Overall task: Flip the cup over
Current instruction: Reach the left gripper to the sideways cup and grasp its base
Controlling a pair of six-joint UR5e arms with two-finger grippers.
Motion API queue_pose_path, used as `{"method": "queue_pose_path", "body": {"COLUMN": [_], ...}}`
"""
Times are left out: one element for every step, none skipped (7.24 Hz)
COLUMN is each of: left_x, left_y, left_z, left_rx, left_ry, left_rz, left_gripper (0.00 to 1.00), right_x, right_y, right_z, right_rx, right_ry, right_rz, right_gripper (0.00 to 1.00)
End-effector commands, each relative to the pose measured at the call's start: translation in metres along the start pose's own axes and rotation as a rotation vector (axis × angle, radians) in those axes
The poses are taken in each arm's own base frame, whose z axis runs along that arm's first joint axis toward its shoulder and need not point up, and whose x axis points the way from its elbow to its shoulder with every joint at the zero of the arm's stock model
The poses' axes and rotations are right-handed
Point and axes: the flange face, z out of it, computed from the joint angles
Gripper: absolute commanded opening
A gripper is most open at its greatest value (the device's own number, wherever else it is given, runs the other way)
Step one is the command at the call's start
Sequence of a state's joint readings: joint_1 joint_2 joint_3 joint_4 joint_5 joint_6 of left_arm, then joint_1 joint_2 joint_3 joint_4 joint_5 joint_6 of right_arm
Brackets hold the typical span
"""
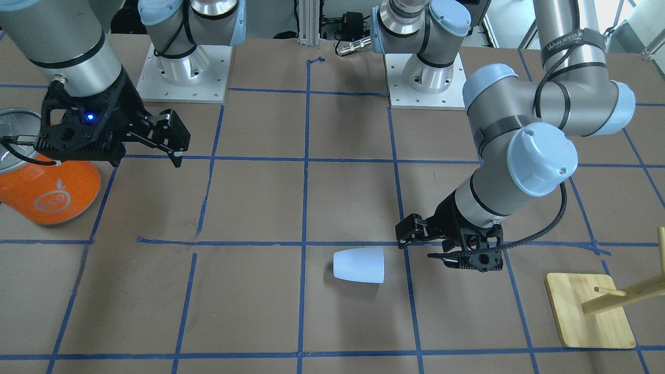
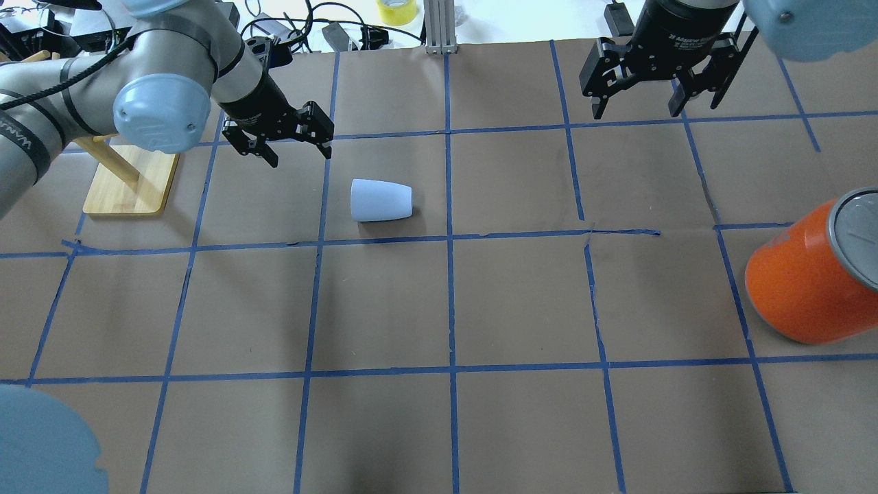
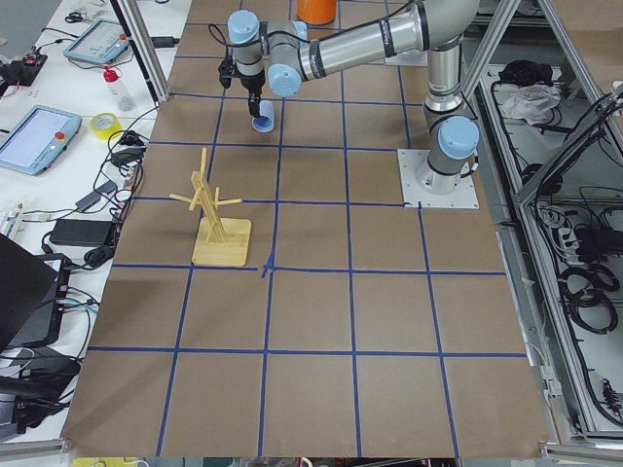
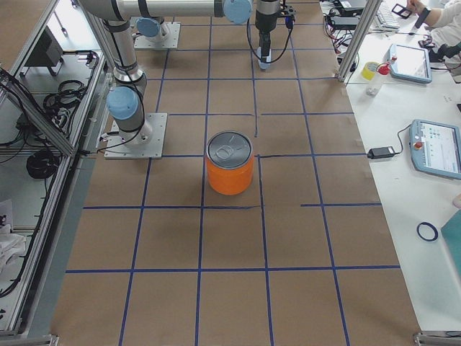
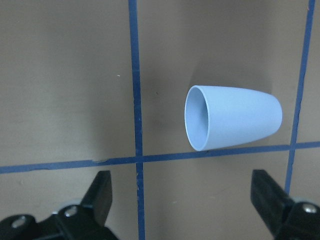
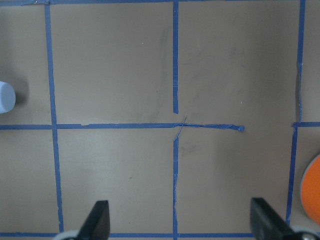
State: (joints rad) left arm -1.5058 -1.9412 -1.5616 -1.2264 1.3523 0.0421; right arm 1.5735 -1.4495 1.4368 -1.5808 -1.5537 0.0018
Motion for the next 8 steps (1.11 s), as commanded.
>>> {"method": "queue_pose_path", "body": {"left_x": [-0.018, -0.022, -0.023, -0.018, -0.015, -0.014, -0.01, -0.012], "left_y": [-0.021, -0.026, -0.028, -0.025, -0.021, -0.01, 0.0, 0.0], "left_z": [0.021, 0.029, 0.04, 0.054, 0.071, 0.093, 0.11, 0.124], "left_rx": [-0.02, -0.028, -0.044, -0.069, -0.106, -0.146, -0.168, -0.173], "left_ry": [0.092, 0.149, 0.183, 0.27, 0.337, 0.402, 0.482, 0.505], "left_rz": [-0.034, -0.051, -0.06, -0.073, -0.099, -0.116, -0.127, -0.094], "left_gripper": [1.0, 1.0, 1.0, 1.0, 1.0, 1.0, 1.0, 0.96], "right_x": [0.0, 0.0, 0.0, 0.0, 0.0, 0.0, 0.0, 0.0], "right_y": [0.0, 0.0, -0.001, -0.001, -0.002, -0.002, -0.002, -0.002], "right_z": [0.001, 0.001, 0.003, 0.003, 0.006, 0.006, 0.006, 0.006], "right_rx": [-0.004, -0.004, -0.009, -0.009, -0.015, -0.015, -0.013, -0.015], "right_ry": [0.0, -0.001, 0.002, 0.003, 0.003, 0.002, 0.0, 0.002], "right_rz": [-0.004, -0.004, -0.002, 0.003, 0.001, -0.002, 0.0, 0.0], "right_gripper": [1.0, 1.0, 1.0, 1.0, 1.0, 1.0, 1.0, 1.0]}}
